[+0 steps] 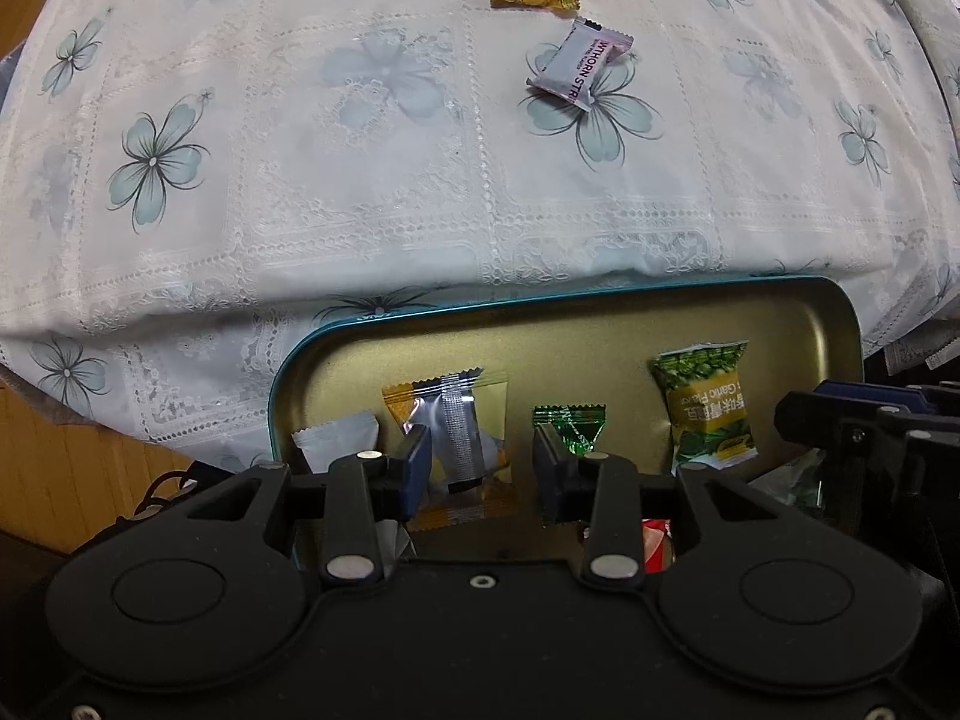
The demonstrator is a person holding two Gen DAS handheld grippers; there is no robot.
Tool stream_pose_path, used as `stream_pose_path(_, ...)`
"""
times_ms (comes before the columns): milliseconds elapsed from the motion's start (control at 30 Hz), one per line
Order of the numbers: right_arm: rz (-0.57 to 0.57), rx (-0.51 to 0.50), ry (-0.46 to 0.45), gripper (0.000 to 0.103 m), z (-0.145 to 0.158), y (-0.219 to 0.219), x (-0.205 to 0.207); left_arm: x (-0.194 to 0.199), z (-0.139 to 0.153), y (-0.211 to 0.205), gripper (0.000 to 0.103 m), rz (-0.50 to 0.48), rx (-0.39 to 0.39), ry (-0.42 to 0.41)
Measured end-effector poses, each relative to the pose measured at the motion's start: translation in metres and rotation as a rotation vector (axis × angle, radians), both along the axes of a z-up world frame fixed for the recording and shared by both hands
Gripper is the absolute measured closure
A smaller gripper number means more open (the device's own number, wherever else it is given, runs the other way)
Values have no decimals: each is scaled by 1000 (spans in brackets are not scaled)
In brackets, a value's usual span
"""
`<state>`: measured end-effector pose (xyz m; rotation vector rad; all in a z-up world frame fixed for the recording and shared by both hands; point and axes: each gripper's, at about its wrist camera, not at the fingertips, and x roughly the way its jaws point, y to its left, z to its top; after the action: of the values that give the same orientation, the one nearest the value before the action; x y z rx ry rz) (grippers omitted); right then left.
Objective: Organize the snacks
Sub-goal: 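Open the left tool to drop the silver-yellow candy while the right releases the green garlic packet, then move both open tools toward the gold candy and white hawthorn packet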
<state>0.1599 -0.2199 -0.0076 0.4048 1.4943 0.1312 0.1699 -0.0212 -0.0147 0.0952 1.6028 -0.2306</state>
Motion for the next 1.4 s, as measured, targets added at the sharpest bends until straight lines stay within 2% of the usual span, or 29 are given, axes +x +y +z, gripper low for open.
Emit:
stream_pose_path(400,-19,1,3,70,1,-2,4,-1,-5,-3,56,-17,11,19)
stream_pose_path(733,-76,4,-12,70,3,-5,23,11,2,5,56,40,-7,-8)
stream_pose_path(1000,-128,13,-29,70,-3,-4,49,29,1,2,57,67,37,-111)
stream_pose_path(1100,-176,-6,-23,70,-10,-5,64,36,8,3,54,73,-39,-148)
stream_pose_path(1267,-238,17,-48,70,-13,-5,87,47,22,5,54,115,-47,-259)
stream_pose_path(1400,-286,32,-70,70,-17,-2,103,55,23,12,54,153,-48,-293)
